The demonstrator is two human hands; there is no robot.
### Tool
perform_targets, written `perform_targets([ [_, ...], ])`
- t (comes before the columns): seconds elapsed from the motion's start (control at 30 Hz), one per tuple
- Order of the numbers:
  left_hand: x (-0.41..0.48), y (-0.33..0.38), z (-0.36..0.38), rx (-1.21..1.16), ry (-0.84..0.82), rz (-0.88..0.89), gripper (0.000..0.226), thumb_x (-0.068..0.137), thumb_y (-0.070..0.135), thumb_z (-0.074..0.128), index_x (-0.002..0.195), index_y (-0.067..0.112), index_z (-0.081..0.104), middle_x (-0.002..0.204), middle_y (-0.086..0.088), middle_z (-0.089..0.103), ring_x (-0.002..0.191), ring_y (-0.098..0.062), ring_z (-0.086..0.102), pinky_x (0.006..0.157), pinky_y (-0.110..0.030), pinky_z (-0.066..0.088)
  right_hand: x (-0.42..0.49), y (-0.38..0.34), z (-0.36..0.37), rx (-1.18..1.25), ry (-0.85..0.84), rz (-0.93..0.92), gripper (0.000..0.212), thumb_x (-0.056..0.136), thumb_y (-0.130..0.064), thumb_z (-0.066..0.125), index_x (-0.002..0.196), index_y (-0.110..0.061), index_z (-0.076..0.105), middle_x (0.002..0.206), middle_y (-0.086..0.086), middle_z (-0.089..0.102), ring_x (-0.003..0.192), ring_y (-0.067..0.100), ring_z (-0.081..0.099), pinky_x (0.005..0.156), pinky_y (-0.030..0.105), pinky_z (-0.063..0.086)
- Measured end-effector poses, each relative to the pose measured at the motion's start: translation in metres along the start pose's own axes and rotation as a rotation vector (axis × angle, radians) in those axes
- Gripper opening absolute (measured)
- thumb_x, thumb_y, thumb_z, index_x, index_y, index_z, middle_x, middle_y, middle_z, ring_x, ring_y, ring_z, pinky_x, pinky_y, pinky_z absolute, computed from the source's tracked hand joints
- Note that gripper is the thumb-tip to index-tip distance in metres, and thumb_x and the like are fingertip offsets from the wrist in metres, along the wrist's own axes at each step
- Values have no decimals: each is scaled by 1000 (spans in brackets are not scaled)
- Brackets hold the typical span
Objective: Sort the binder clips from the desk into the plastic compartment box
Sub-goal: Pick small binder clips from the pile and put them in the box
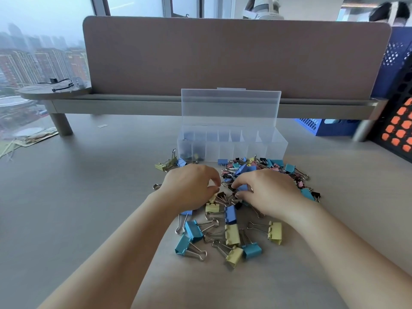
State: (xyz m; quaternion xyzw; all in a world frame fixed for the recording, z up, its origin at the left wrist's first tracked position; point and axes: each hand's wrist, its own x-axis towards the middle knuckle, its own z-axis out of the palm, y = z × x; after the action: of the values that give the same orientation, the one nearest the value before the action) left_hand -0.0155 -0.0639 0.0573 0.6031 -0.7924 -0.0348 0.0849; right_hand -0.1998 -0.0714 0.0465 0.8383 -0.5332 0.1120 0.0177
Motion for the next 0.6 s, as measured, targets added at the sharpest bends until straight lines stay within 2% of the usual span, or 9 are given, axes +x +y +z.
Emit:
perform_targets([
  [0.07,-1,4,1,14,16,-14,22,95,42,48,114,40,59,88,13,54,86,-11,52,67,-26,42,-1,0,-3,-12,-3,11,22,92,-44,55,112,-40,63,95,-11,61,89,12,55,57,25,33],
  [0.17,-1,10,6,55,115,-83,21,97,40,44,110,39,60,108,10,64,98,-16,60,65,-26,39,-2,-3,-5,-30,-3,31,18,92,-41,55,106,-35,65,86,-11,55,85,14,54,60,26,39],
  [0.27,-2,15,12,58,84,-91,21,95,40,45,109,40,60,113,10,63,102,-18,59,66,-27,38,-4,-6,-6,-13,-27,34,23,92,-35,53,112,-36,63,101,-8,65,93,17,59,69,29,48],
  [0.33,-1,17,14,49,59,-83,22,94,39,46,111,40,61,116,10,62,106,-18,58,68,-27,38,-4,-7,-5,-17,-44,39,24,91,-32,52,113,-35,62,105,-7,66,96,18,60,69,29,48],
  [0.5,-1,15,11,31,59,-106,31,91,28,46,116,43,56,113,11,61,104,-16,58,65,-26,38,-1,-12,2,-1,-46,59,18,90,-32,54,105,-29,62,94,-5,64,88,19,60,55,25,36],
  [0.6,-1,12,9,40,55,-72,30,94,29,45,117,45,56,112,13,62,103,-14,58,64,-26,39,-1,-10,3,-1,-48,61,15,90,-34,55,102,-27,60,91,-5,63,85,19,59,52,23,32],
])
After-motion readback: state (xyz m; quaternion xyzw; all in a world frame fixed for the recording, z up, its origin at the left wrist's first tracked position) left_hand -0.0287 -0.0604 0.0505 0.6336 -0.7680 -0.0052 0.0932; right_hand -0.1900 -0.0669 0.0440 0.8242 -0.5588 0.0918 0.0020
